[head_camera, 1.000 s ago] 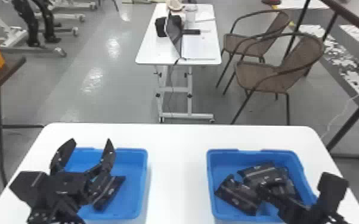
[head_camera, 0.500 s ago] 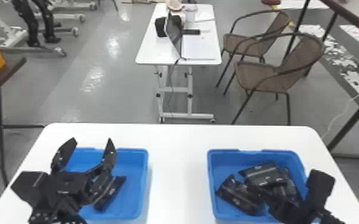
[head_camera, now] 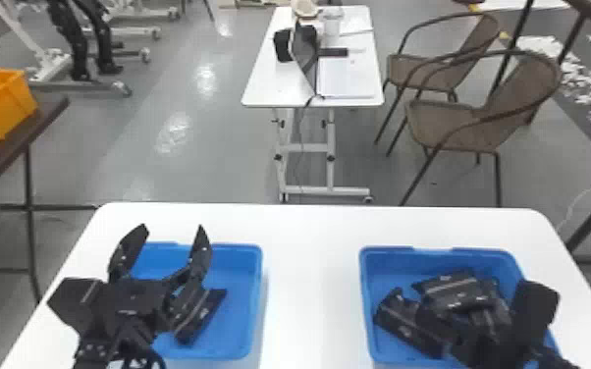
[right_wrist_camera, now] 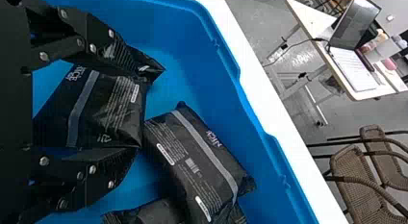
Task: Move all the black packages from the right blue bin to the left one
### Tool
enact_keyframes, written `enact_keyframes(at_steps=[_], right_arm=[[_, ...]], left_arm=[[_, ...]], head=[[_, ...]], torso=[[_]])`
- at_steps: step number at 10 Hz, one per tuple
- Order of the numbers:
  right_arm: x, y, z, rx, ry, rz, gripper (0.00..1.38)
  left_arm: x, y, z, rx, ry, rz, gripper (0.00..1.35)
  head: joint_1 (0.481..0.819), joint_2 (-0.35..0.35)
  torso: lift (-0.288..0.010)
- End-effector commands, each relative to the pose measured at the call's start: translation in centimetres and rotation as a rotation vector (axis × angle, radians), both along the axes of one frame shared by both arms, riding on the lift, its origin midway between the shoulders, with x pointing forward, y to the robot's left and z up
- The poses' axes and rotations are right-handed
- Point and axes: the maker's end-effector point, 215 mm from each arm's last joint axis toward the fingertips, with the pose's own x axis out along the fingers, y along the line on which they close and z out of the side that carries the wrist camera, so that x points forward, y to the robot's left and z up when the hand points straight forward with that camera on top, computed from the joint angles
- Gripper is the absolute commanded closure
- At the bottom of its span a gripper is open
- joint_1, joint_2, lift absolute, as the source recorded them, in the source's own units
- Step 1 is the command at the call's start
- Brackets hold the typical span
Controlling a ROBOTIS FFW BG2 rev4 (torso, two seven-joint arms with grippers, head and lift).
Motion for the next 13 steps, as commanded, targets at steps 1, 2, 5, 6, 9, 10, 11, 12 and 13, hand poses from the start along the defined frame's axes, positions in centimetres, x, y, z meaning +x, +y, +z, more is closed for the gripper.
enact_keyframes(at_steps=[1,2,5,6,9,10,11,12,13], right_arm=[[0.0,-0.1,0.0,0.009,0.004,-0.002,0.96],[-0.3,0.0,-0.1,0.02,0.008,-0.002,1.11],[-0.5,0.8,0.4,0.078,0.01,-0.004,1.18],[-0.4,1.1,1.6,0.103,-0.003,0.004,1.18],[0.8,1.2,8.9,0.167,-0.07,0.059,1.18],[1.4,1.4,11.7,0.184,-0.103,0.091,1.18],[2.2,2.3,14.2,0.223,-0.135,0.134,1.18],[3.2,4.4,16.1,0.299,-0.173,0.197,1.18],[4.0,7.3,17.2,0.375,-0.202,0.276,1.18]], left_arm=[[0.0,0.0,0.0,-0.002,0.0,0.001,0.22],[0.0,0.0,0.0,-0.002,0.0,0.001,0.22],[0.0,0.0,0.0,-0.002,-0.003,0.001,0.22],[0.0,0.0,0.2,-0.003,-0.006,0.002,0.22],[0.3,0.2,0.5,-0.026,-0.013,0.005,0.22],[0.3,0.4,0.6,-0.029,-0.015,0.008,0.22],[0.4,0.4,0.5,-0.037,-0.013,0.009,0.22],[0.7,0.4,0.5,-0.055,-0.008,0.009,0.22],[1.0,0.4,0.8,-0.066,-0.015,0.01,0.22]], head=[[0.695,0.067],[0.695,0.067],[0.695,0.071],[0.695,0.073],[0.695,0.084],[0.695,0.084],[0.695,0.084],[0.695,0.089],[0.695,0.112]], torso=[[-0.042],[-0.042],[-0.042],[-0.042],[-0.042],[-0.042],[-0.042],[-0.042],[-0.042]])
